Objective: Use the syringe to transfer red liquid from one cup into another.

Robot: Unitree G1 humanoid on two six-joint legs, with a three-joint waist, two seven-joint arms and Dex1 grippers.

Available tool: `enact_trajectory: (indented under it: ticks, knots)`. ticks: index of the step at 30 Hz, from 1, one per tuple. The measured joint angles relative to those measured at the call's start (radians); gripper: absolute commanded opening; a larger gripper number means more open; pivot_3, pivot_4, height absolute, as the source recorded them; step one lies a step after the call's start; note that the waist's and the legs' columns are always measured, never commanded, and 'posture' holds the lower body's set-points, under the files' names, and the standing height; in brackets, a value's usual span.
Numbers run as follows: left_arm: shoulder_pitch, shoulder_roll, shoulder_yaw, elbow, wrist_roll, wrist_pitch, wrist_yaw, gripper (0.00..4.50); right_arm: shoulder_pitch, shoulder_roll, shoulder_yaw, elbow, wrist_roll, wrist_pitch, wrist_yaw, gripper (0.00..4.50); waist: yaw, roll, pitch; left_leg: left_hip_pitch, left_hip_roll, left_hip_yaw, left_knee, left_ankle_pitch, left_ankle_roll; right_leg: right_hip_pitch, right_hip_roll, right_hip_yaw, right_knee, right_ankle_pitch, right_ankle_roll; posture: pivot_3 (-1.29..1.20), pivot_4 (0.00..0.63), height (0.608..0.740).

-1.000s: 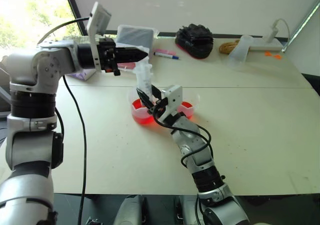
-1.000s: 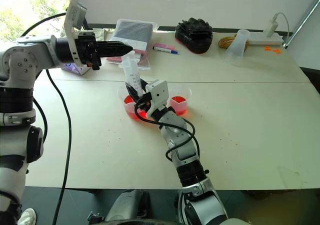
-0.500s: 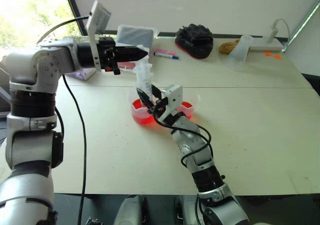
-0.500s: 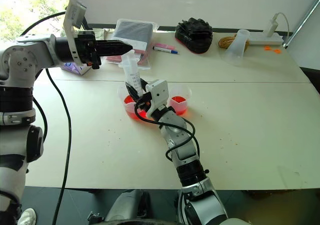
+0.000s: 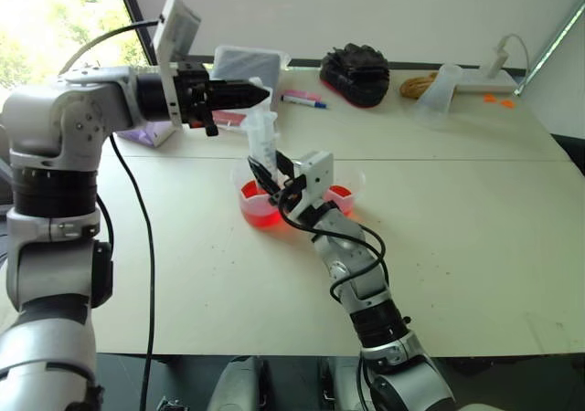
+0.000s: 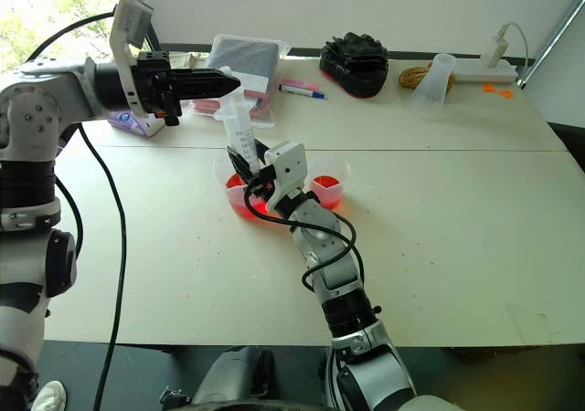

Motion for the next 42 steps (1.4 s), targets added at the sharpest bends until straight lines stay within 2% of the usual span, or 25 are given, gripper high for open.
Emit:
enact_trajectory:
  ticks: [7,8,9,15,23,29,33,38,42]
  knots:
    - [0.031,0.008,0.018,-0.029,0.000,-0.002,0.003,0.03,-0.004,0.000,0.006,0.009,-0.001,0.003,0.005,1.36,-0.001,0.000,0.000,0.000,0.000,0.000,0.000,0.000,0.000,0.000,0.000,0.000,0.000,0.000,0.000,0.00,0.150,0.740]
    - [0.031,0.008,0.020,-0.029,0.000,-0.002,0.004,0.68,-0.005,0.000,0.006,0.009,-0.001,0.004,0.005,1.36,-0.001,0.000,0.000,0.000,0.000,0.000,0.000,0.000,0.000,0.000,0.000,0.000,0.000,0.000,0.000,0.00,0.150,0.740]
    - [0.031,0.009,0.030,-0.030,0.001,-0.002,0.013,0.93,-0.008,0.000,0.006,0.009,-0.001,0.004,0.006,1.36,-0.001,0.000,0.000,0.000,0.000,0.000,0.000,0.000,0.000,0.000,0.000,0.000,0.000,0.000,0.000,0.00,0.150,0.740]
    - [0.050,0.019,0.036,-0.070,-0.008,-0.002,0.007,3.14,-0.015,0.000,0.003,0.011,-0.001,0.008,0.006,1.36,0.000,0.000,0.000,0.000,0.000,0.000,0.000,0.000,0.000,0.000,0.000,0.000,0.000,0.000,0.000,0.00,0.150,0.740]
    - [0.053,0.039,0.048,-0.077,-0.021,-0.002,0.002,3.14,-0.045,-0.001,0.001,0.023,-0.003,0.011,0.006,1.36,-0.001,0.000,0.000,0.000,0.000,0.000,0.000,0.000,0.000,0.000,0.000,0.000,0.000,0.000,0.000,0.00,0.150,0.740]
    - [0.093,0.096,0.090,-0.095,-0.019,-0.003,0.014,3.14,-0.056,-0.002,0.010,0.032,-0.011,0.003,0.023,1.36,-0.003,0.000,0.000,0.000,0.001,0.000,0.000,0.000,0.000,0.000,0.000,0.000,0.000,0.000,0.000,0.00,0.150,0.740]
    - [0.217,0.190,0.162,-0.116,-0.019,0.001,0.023,3.14,-0.086,-0.005,0.009,0.053,-0.011,-0.002,0.037,1.36,-0.005,0.000,0.000,0.000,0.001,0.000,0.000,0.000,0.000,-0.001,-0.001,0.001,0.000,0.000,0.000,0.00,0.150,0.740]
    - [0.288,0.249,0.217,-0.120,-0.020,0.002,0.035,3.14,-0.124,-0.006,-0.004,0.059,-0.008,-0.010,0.048,1.36,-0.002,0.000,0.000,0.000,0.001,-0.001,0.000,0.000,-0.001,0.000,-0.001,0.000,0.000,0.000,0.000,0.00,0.150,0.740]
    - [0.305,0.251,0.237,-0.122,-0.022,-0.002,0.046,3.14,-0.128,-0.012,-0.015,0.068,-0.004,-0.011,0.054,1.36,0.002,-0.001,0.000,0.000,0.000,-0.001,0.000,0.000,-0.001,0.000,-0.002,0.000,0.000,0.000,0.000,0.00,0.150,0.740]
